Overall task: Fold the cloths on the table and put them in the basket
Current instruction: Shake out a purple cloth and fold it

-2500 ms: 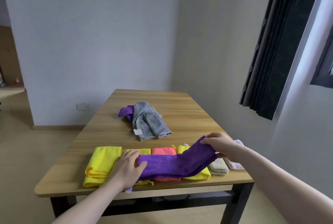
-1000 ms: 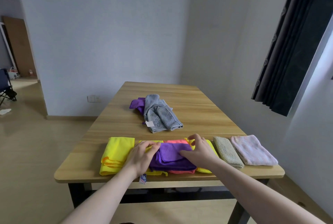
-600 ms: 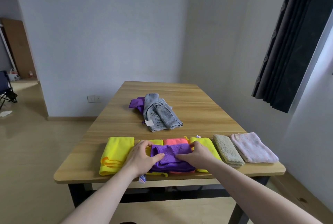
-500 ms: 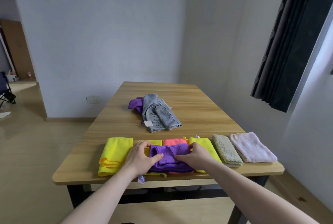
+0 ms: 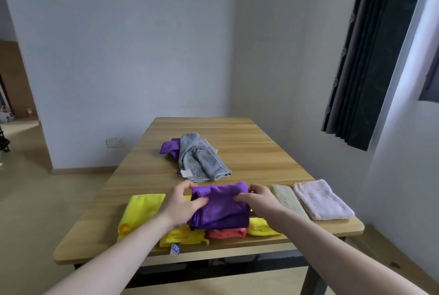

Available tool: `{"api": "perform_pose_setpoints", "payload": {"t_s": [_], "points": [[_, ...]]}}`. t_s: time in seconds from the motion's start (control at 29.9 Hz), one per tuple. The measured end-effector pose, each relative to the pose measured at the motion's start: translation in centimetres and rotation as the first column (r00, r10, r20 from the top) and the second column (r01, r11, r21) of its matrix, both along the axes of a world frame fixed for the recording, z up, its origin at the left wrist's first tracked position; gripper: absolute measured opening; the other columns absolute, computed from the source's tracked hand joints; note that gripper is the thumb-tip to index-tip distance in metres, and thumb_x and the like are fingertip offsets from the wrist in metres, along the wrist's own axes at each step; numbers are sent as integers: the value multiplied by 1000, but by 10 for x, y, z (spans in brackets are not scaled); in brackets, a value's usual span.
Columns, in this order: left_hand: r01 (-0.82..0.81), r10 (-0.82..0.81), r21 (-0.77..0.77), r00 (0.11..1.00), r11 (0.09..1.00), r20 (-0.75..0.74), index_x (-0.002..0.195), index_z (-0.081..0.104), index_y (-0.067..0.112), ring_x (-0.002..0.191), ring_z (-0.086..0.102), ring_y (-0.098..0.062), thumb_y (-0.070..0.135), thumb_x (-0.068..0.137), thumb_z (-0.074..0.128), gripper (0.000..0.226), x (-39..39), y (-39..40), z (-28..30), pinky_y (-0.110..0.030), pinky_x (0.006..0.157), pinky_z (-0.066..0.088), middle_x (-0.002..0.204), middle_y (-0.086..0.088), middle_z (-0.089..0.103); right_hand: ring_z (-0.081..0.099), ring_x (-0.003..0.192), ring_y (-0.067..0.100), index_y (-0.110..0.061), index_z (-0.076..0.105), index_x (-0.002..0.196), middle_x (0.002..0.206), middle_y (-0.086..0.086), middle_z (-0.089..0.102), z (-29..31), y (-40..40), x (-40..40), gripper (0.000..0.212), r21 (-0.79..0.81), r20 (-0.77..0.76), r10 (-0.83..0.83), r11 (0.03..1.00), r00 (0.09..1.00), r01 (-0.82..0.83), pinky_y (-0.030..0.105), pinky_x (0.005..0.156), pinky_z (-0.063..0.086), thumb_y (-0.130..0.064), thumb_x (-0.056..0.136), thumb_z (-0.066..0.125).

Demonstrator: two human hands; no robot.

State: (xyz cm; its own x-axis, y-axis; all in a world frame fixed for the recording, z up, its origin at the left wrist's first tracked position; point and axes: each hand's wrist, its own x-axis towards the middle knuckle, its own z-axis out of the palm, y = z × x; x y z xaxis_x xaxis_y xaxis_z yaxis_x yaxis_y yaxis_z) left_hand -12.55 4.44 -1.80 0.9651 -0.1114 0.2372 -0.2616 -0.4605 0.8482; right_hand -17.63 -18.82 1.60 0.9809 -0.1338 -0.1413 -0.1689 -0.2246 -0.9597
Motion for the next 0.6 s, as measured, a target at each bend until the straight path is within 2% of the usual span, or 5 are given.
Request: {"api": "perform_pose_setpoints", "payload": {"t_s": [0.17,0.3,0.4,0.5,0.6], "points": [[108,-136,-279,987,954,-82,100,71,13,96,72,-22,48,51,87,62,8,-24,43,-40,89,57,99,-8,76,66,81,21,4,61,117,94,12,67,18,-24,-2,30,215,84,-64,976,994,44,34,68,61,-2,88,70],[218,-274,-236,932,947,-238,107,71,14,90,76,-17,24,72,91,41,16,-50,61,-31,75,61,101,-3,77,67,75,21,4,60,116,90,13,70,19,-53,1,29,289,108,-132,952,985,96,34,67,59,0,89,69],[262,-299,-173,923,949,-241,107,72,12,89,75,-17,14,78,86,32,26,-75,67,-26,69,57,102,-5,77,70,76,22,1,61,115,93,16,73,16,-74,2,27,305,95,-131,947,987,97,33,66,59,-3,90,71],[243,-270,-153,942,958,-199,103,72,12,98,72,-23,15,70,86,36,40,-106,76,-31,80,59,105,-9,76,74,93,32,-1,61,118,109,21,74,12,-97,2,32,313,81,-106,947,991,76,39,76,62,-8,89,74],[218,-246,-166,954,962,-171,95,74,14,96,72,-27,26,53,78,44,57,-147,89,-47,90,58,101,-13,77,75,94,27,-6,60,109,105,15,76,10,-131,6,32,173,145,-111,981,983,85,37,78,60,-19,87,79]]}}
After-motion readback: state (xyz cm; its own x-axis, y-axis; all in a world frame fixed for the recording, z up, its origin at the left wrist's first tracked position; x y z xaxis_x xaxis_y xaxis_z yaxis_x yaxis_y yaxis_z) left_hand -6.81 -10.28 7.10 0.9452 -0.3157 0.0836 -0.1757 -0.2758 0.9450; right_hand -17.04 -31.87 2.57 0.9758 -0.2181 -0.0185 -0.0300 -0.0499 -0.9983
